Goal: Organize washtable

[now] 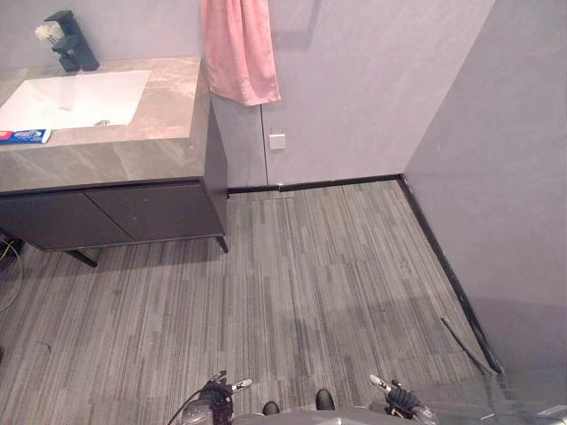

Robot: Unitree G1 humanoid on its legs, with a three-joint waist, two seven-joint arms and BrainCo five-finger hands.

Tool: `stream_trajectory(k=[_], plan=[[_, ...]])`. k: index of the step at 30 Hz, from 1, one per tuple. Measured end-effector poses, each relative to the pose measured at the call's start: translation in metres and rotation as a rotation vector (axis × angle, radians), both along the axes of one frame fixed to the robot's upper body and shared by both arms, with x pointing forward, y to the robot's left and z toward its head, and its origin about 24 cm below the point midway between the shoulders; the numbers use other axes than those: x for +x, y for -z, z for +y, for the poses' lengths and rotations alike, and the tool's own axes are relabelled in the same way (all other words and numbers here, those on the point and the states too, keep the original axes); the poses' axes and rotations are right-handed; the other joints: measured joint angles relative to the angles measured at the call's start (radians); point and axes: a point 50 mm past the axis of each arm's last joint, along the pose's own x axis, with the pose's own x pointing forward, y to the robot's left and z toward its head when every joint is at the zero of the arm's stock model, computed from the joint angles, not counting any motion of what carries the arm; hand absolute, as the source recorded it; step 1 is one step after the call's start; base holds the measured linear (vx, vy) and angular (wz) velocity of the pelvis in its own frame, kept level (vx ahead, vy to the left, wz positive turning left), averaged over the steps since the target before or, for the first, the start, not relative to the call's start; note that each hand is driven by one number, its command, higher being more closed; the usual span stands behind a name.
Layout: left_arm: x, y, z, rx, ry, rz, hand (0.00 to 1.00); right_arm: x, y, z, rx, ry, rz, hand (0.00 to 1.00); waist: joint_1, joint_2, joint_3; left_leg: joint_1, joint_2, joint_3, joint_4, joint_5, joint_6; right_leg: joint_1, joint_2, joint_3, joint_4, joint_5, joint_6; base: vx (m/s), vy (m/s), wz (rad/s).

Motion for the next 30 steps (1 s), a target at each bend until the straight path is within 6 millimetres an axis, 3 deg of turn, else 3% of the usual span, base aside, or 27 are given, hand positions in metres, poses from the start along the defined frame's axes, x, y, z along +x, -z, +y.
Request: stream_trajectory(k=[11, 13, 15, 16, 18, 19, 20, 21, 23, 24, 25, 27, 28, 29, 30], plan=[[-0.001, 0.000, 0.000, 0.000, -0.004, 0.001, 0.00, 0.000, 0.000, -0.001, -0.002, 0.003, -0.004, 0.00, 0.005, 0.002, 0.000, 0.007, 0.000, 0.020, -0.001, -0.001, 0.001, -0.013, 0.002, 0.015, 0.031, -0.006, 0.000, -0.02, 0.005, -0.05], [0.000, 0.000, 0.000, -0.001, -0.004, -0.004, 0.00, 0.004, -0.001, -0.002, -0.004, 0.006, -0.015, 0.00, 0.004, 0.000, 0.004, -0.009, -0.014, 0.026, 0.001, -0.013, 0.010, -0.081, -0.002, 0.012, 0.150, -0.073, 0.021, -0.06, 0.048, -0.03], [0.005, -0.002, 0.001, 0.002, -0.002, -0.024, 0.00, 0.000, -0.001, -0.004, 0.001, 0.044, -0.012, 0.00, -0.004, -0.013, 0.025, -0.028, -0.044, -0.004, 0.033, -0.047, 0.044, -0.176, -0.036, -0.013, 0.392, -0.168, 0.080, -0.08, 0.086, 0.47], [0.014, -0.004, 0.001, 0.004, 0.001, -0.043, 0.00, 0.005, -0.003, -0.006, 0.007, 0.090, -0.047, 0.00, -0.003, -0.021, 0.055, -0.030, -0.055, -0.017, 0.063, -0.061, 0.055, -0.276, -0.035, -0.006, 0.617, -0.159, 0.070, -0.11, 0.085, 0.61], [0.016, -0.005, 0.002, 0.002, -0.019, -0.051, 0.00, 0.011, -0.006, -0.007, 0.010, 0.121, -0.087, 0.00, -0.009, -0.021, 0.077, -0.032, -0.045, -0.027, 0.109, -0.088, 0.064, -0.399, -0.037, -0.025, 0.838, -0.156, 0.051, -0.12, 0.041, 0.57], [0.016, -0.006, 0.005, 0.001, -0.052, -0.056, 0.00, 0.013, -0.007, -0.007, 0.011, 0.134, -0.104, 0.00, -0.002, -0.016, 0.086, -0.028, -0.029, -0.016, 0.118, -0.104, 0.065, -0.446, -0.039, -0.058, 0.858, -0.162, 0.042, -0.11, -0.007, 0.36], [0.016, -0.006, 0.006, 0.003, -0.055, -0.056, 0.00, 0.014, -0.007, -0.007, 0.012, 0.138, -0.108, 0.00, -0.001, -0.018, 0.087, -0.018, -0.025, -0.015, 0.108, -0.106, 0.064, -0.460, -0.045, -0.081, 0.831, -0.164, 0.037, -0.13, -0.054, 0.07], [0.016, -0.006, 0.006, 0.005, -0.049, -0.054, 0.00, 0.017, -0.007, -0.005, 0.019, 0.138, -0.115, 0.00, -0.006, -0.019, 0.090, 0.003, -0.013, -0.016, 0.095, -0.115, 0.056, -0.461, -0.055, -0.128, 0.708, -0.160, 0.039, -0.14, -0.059, -0.07], [0.025, -0.008, 0.003, 0.003, -0.017, -0.071, 0.00, 0.016, -0.006, -0.004, 0.030, 0.143, -0.105, 0.00, -0.019, -0.024, 0.092, 0.012, -0.001, -0.025, 0.096, -0.149, 0.037, -0.449, -0.056, -0.165, 0.377, -0.078, 0.053, -0.16, -0.075, 0.01], [0.029, -0.009, 0.004, 0.006, -0.013, -0.080, 0.00, 0.017, -0.006, -0.004, 0.033, 0.153, -0.106, 0.00, -0.027, -0.027, 0.097, 0.018, -0.001, -0.033, 0.096, -0.160, 0.029, -0.441, -0.058, -0.160, 0.296, -0.049, 0.059, 0.00, -0.114, 0.30], [0.034, -0.010, 0.002, 0.001, -0.009, -0.092, 0.00, 0.009, -0.004, -0.006, 0.039, 0.188, -0.082, 0.00, -0.036, -0.030, 0.106, 0.043, 0.000, -0.055, 0.106, -0.195, 0.017, -0.428, -0.056, -0.152, 0.244, -0.020, 0.047, 0.24, -0.169, 0.52], [0.029, -0.008, -0.001, -0.015, -0.019, -0.084, 0.00, -0.010, 0.001, -0.009, 0.046, 0.243, -0.027, 0.00, -0.058, -0.012, 0.102, 0.076, 0.036, -0.075, 0.174, -0.276, -0.013, -0.402, -0.035, -0.151, 0.309, -0.021, -0.007, 0.50, -0.216, 0.51], [0.019, -0.005, 0.000, -0.019, -0.033, -0.059, 0.00, -0.016, 0.001, -0.013, 0.040, 0.267, -0.021, 0.00, -0.061, -0.001, 0.091, 0.064, 0.070, -0.074, 0.316, -0.310, -0.051, -0.382, -0.008, -0.153, 0.358, 0.001, -0.020, 0.53, -0.204, 0.21], [0.019, -0.005, 0.000, -0.024, -0.044, -0.061, 0.00, -0.014, 0.000, -0.014, 0.041, 0.276, -0.027, 0.00, -0.054, 0.001, 0.092, 0.018, 0.083, -0.071, 0.445, -0.309, -0.053, -0.380, -0.001, -0.155, 0.390, -0.027, -0.037, 0.60, -0.267, 0.14], [0.019, -0.006, 0.000, -0.034, -0.074, -0.072, 0.00, -0.009, -0.001, -0.016, 0.039, 0.279, -0.045, 0.00, -0.057, 0.013, 0.094, -0.105, 0.116, -0.072, 0.745, -0.252, -0.093, -0.346, 0.009, -0.171, 0.402, -0.057, -0.062, 0.37, -0.268, -0.09]])
